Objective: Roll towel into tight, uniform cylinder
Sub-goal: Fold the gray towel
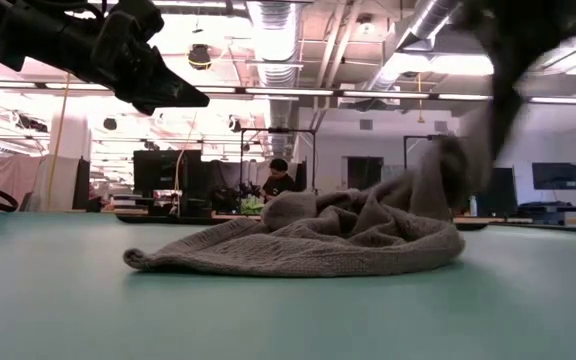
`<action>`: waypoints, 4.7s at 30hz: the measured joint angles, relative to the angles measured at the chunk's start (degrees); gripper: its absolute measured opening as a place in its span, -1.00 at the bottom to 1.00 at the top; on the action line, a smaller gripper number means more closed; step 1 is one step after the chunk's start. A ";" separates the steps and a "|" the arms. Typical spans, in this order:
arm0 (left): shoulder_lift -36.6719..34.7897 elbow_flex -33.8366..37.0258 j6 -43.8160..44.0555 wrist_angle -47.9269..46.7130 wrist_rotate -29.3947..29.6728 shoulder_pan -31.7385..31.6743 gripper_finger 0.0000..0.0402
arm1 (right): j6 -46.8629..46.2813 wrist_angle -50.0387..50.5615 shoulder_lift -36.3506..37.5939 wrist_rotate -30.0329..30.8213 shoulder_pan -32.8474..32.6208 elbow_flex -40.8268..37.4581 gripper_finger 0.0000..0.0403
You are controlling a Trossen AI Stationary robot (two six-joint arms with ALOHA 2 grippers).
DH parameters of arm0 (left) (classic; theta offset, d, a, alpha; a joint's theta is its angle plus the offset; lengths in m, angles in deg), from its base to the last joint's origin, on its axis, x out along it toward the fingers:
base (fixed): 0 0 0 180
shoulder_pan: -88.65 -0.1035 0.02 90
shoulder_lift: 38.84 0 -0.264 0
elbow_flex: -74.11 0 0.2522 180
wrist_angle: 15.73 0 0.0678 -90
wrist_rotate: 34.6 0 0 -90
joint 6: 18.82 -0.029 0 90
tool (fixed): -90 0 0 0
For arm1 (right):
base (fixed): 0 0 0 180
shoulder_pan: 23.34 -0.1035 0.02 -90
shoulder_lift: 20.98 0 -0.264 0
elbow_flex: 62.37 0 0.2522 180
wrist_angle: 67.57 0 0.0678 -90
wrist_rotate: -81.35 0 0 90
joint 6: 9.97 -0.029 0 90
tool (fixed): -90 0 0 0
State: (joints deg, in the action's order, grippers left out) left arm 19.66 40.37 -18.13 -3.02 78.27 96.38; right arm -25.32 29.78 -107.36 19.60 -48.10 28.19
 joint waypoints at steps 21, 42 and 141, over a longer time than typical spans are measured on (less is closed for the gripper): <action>0.00 0.00 5.60 0.02 -3.03 0.02 -1.00 | 28.25 -18.45 -0.55 -23.04 27.37 48.96 -0.93; 0.00 0.02 7.82 -4.17 -6.23 0.02 -1.00 | 12.97 6.42 -4.19 -27.13 28.58 45.71 -0.92; -19.74 -44.12 -31.79 -27.36 -4.59 20.04 -1.00 | 15.77 -26.40 42.63 -49.41 13.58 15.01 -0.92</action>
State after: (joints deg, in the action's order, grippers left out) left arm -0.08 -3.76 -49.92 -30.37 73.69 116.42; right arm -9.55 3.39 -64.72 -29.81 -34.52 43.20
